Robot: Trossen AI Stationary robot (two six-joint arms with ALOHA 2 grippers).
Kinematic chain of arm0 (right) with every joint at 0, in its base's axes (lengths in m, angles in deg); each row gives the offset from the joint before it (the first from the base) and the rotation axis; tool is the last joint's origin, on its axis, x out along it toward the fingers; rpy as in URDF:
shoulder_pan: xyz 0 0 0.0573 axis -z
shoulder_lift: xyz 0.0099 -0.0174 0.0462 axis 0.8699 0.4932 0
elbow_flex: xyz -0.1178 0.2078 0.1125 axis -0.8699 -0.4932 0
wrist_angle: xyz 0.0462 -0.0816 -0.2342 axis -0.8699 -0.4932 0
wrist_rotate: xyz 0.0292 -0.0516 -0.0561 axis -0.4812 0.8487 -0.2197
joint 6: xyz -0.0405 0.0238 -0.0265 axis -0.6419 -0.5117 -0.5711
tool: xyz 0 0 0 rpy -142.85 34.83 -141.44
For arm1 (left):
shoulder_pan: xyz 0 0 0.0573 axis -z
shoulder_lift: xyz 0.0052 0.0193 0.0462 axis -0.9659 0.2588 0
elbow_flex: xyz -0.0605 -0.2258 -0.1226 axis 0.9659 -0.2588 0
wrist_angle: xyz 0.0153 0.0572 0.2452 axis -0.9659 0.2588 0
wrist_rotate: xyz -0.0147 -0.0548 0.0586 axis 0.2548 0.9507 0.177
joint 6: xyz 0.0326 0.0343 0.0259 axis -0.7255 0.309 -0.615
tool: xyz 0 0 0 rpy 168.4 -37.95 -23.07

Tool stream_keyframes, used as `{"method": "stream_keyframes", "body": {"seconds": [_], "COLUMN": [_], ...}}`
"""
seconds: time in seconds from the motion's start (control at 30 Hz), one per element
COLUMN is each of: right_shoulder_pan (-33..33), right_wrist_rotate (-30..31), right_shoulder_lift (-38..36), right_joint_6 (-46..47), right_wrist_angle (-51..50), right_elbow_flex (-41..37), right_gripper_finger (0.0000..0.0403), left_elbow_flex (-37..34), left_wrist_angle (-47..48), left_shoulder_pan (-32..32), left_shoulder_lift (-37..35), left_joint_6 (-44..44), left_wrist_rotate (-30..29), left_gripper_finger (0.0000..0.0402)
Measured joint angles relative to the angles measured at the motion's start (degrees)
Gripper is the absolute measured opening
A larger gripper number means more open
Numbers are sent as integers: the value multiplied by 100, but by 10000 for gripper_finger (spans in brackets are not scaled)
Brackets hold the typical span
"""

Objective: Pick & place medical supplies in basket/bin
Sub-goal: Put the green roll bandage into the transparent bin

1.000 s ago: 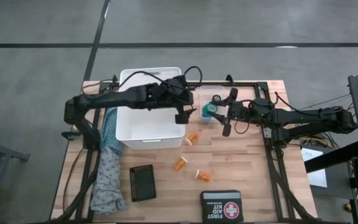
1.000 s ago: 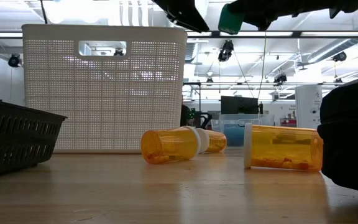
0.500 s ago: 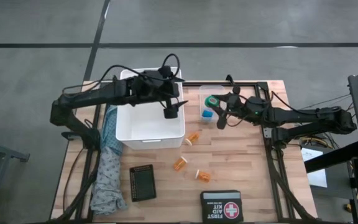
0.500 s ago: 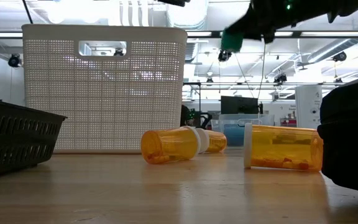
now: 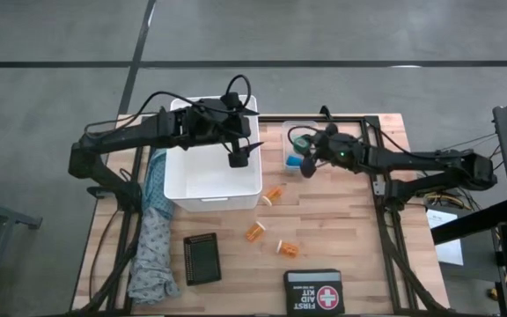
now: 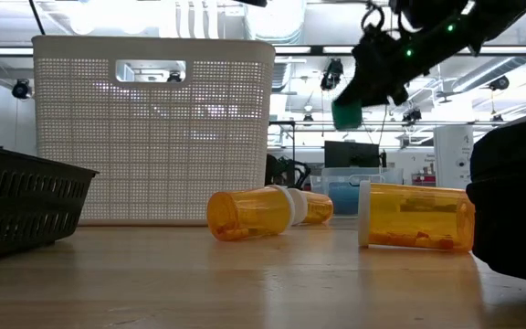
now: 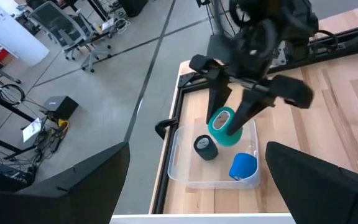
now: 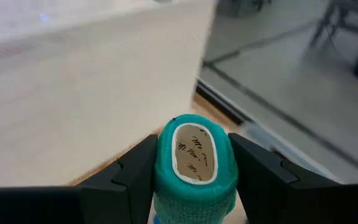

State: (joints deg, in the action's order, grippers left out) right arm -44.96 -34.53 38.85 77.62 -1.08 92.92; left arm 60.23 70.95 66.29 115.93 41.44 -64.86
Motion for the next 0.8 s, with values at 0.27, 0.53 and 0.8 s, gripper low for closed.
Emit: {"method": "stream_keyframes", "body": {"seconds": [0.27, 0.53, 0.8], "right_shoulder_pan": [574, 896, 1012], "right_wrist_rotate": [-735, -1074, -1071], "right_shoulder_lift": [-58, -46, -20], "right_joint_6": [802, 1081, 1094], "right_wrist_angle": [-823, -1172, -1337], "right_elbow_flex": [0, 0, 0], "right_gripper_finger": [182, 182, 182], "left_elbow_flex": [0, 0, 0], "left_wrist_angle": [-11, -13, -13], "left_shoulder_pan": [0, 0, 0], "left_shoulder_lift": [7, 7, 9], "left_joint_6": [15, 13, 10], "left_wrist_rotate": [0, 2, 2], "left_gripper_finger": [381, 381, 381]}}
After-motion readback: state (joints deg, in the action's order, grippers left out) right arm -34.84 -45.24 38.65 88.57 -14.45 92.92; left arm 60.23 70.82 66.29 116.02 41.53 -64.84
